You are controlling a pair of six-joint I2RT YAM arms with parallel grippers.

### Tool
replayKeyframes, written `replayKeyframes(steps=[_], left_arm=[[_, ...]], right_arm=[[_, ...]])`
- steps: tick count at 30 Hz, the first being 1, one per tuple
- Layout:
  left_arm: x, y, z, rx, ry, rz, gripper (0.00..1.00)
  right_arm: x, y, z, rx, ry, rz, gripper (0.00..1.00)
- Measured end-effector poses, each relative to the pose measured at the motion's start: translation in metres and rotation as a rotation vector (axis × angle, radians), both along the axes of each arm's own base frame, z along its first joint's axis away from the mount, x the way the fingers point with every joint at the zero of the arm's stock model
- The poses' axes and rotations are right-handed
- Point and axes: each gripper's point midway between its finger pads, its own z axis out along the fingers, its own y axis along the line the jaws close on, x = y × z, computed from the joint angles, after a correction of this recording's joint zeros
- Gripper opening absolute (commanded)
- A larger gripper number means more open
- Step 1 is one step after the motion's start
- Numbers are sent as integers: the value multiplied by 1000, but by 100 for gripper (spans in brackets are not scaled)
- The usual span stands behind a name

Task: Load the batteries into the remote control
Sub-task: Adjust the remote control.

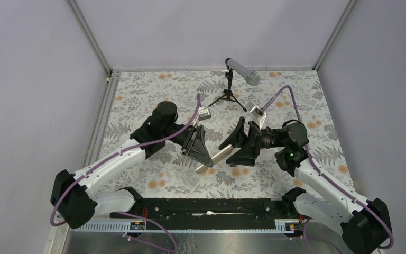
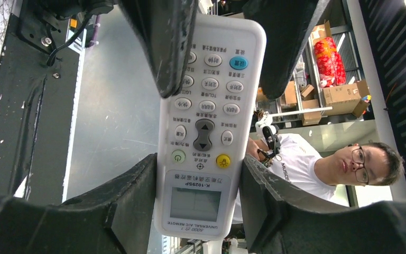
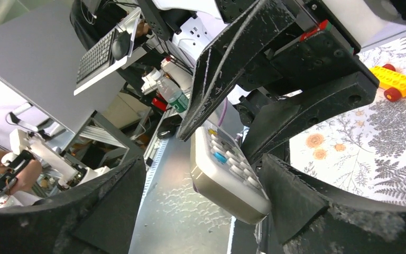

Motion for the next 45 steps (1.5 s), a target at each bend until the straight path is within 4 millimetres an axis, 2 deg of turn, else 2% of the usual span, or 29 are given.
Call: replayKeyframes(steps=[3,8,12,17,19,22,25,31,37,42,45], left_arm=[[0,-1,7,-16,26,2,32],[-7,-2,25,-56,86,-25,31],[-9,-2,37,-72,120,-32,34],[-10,-2,44,-79,141,-32,53],[-10,-2,45,-82,143,-31,63],[-11,-2,47,-91,136,-32,88],[-12,0,52,-108,123,-31,98],[-4,2,58,-136,60,25,99],[38,4,57,-97,-111,261,99],[63,13,48,-26,-331,452,97],[69,17,39,-8,-392,500,88]], right_arm=[[1,3,-1,-1,27,15,62],[1,5,4,17,60,43,52],[-3,3,14,52,37,48,37],[-4,2,20,72,34,40,32],[-4,2,22,77,36,36,30],[-4,2,24,84,32,31,28],[-3,2,27,90,30,26,25],[14,6,28,100,90,-68,27],[41,9,22,97,195,-222,30],[68,10,1,38,339,-363,30],[82,12,-15,0,439,-422,30]])
